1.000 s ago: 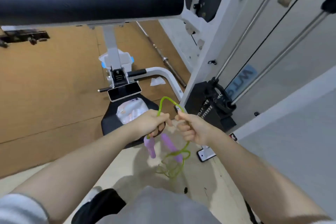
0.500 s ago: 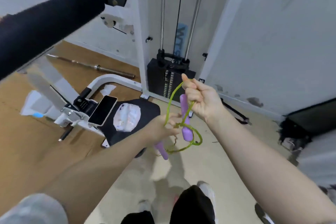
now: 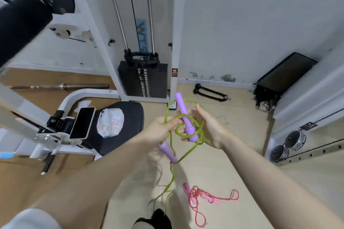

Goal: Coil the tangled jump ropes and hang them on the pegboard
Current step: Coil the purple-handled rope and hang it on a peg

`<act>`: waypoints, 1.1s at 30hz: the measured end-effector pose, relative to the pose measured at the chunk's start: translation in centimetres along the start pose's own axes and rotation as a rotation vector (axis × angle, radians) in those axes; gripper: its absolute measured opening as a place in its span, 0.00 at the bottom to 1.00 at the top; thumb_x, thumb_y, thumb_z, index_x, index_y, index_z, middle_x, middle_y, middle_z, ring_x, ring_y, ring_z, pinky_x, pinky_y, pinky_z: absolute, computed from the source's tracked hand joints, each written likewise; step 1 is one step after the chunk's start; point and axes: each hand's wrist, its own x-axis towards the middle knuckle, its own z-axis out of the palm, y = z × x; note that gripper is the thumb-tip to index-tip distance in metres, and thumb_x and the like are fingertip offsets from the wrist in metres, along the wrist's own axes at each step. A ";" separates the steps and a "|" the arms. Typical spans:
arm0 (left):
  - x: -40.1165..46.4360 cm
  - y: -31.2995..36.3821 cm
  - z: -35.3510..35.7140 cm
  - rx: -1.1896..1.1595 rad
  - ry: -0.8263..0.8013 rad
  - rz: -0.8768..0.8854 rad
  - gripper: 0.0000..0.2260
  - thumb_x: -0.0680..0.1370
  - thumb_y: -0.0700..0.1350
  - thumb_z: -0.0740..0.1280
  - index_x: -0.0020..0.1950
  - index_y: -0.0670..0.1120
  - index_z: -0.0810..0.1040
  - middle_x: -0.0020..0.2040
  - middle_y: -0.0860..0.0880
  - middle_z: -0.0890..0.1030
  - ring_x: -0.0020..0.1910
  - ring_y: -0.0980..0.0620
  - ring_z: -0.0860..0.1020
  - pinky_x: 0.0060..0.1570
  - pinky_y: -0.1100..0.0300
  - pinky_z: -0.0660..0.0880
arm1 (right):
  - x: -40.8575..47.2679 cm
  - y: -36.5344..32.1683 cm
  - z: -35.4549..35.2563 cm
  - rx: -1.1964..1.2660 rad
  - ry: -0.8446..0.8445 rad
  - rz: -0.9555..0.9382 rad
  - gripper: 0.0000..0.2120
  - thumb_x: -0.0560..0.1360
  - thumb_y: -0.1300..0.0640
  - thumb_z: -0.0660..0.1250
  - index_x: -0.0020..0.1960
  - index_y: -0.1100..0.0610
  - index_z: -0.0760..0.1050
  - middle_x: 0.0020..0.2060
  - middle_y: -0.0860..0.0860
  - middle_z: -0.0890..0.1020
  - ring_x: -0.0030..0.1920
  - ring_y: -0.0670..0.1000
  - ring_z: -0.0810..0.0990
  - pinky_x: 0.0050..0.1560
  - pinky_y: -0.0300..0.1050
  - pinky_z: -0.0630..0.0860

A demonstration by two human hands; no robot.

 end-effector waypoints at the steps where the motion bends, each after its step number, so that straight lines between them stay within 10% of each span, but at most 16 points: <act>1: 0.1 0.0 0.3 0.085 0.014 0.019 0.11 0.81 0.44 0.59 0.44 0.40 0.76 0.30 0.53 0.75 0.24 0.59 0.69 0.27 0.67 0.62 | -0.8 0.2 -0.2 -0.069 -0.001 0.005 0.18 0.80 0.46 0.52 0.64 0.55 0.70 0.45 0.51 0.81 0.32 0.52 0.79 0.35 0.44 0.76; 6: -0.2 -0.2 1.2 0.183 0.060 0.022 0.08 0.76 0.44 0.68 0.38 0.45 0.73 0.25 0.53 0.65 0.24 0.48 0.77 0.22 0.65 0.63 | -5.4 1.4 -3.0 -0.337 0.013 0.092 0.11 0.80 0.52 0.57 0.60 0.44 0.72 0.36 0.53 0.79 0.23 0.49 0.71 0.22 0.37 0.67; 12: -3.0 -0.6 4.8 0.394 -0.007 0.056 0.08 0.76 0.44 0.68 0.39 0.46 0.71 0.33 0.50 0.61 0.24 0.52 0.69 0.24 0.58 0.71 | -11.6 3.6 -3.3 -0.599 0.036 0.164 0.15 0.79 0.50 0.57 0.50 0.54 0.81 0.35 0.50 0.80 0.28 0.49 0.72 0.29 0.38 0.65; 15: -5.2 -1.8 5.7 0.377 -0.111 -0.039 0.07 0.77 0.47 0.67 0.40 0.47 0.77 0.32 0.49 0.61 0.21 0.48 0.76 0.22 0.62 0.66 | -14.2 5.1 -3.3 -0.555 0.156 0.070 0.13 0.78 0.55 0.60 0.43 0.55 0.82 0.38 0.54 0.81 0.33 0.50 0.76 0.32 0.39 0.69; 23: -11.1 -5.2 10.7 0.273 -0.190 0.034 0.12 0.77 0.42 0.65 0.34 0.44 0.78 0.24 0.54 0.67 0.25 0.55 0.56 0.23 0.64 0.51 | -22.4 10.4 -4.6 -0.657 0.310 0.029 0.13 0.80 0.53 0.59 0.52 0.62 0.77 0.38 0.54 0.74 0.33 0.48 0.75 0.28 0.32 0.69; 30: -14.0 -6.3 12.7 0.306 -0.158 -0.019 0.10 0.77 0.45 0.66 0.37 0.43 0.79 0.26 0.53 0.66 0.24 0.51 0.66 0.20 0.67 0.59 | -26.4 13.3 -5.1 -0.558 0.391 -0.035 0.14 0.78 0.50 0.61 0.45 0.59 0.79 0.36 0.52 0.72 0.23 0.44 0.59 0.23 0.31 0.57; 33: -14.1 -6.4 13.5 0.666 -0.096 0.010 0.10 0.77 0.46 0.65 0.38 0.44 0.78 0.33 0.48 0.71 0.32 0.48 0.70 0.25 0.64 0.63 | -26.7 14.1 -4.9 -0.452 0.401 -0.025 0.11 0.77 0.52 0.63 0.43 0.59 0.76 0.30 0.49 0.66 0.23 0.43 0.57 0.22 0.32 0.55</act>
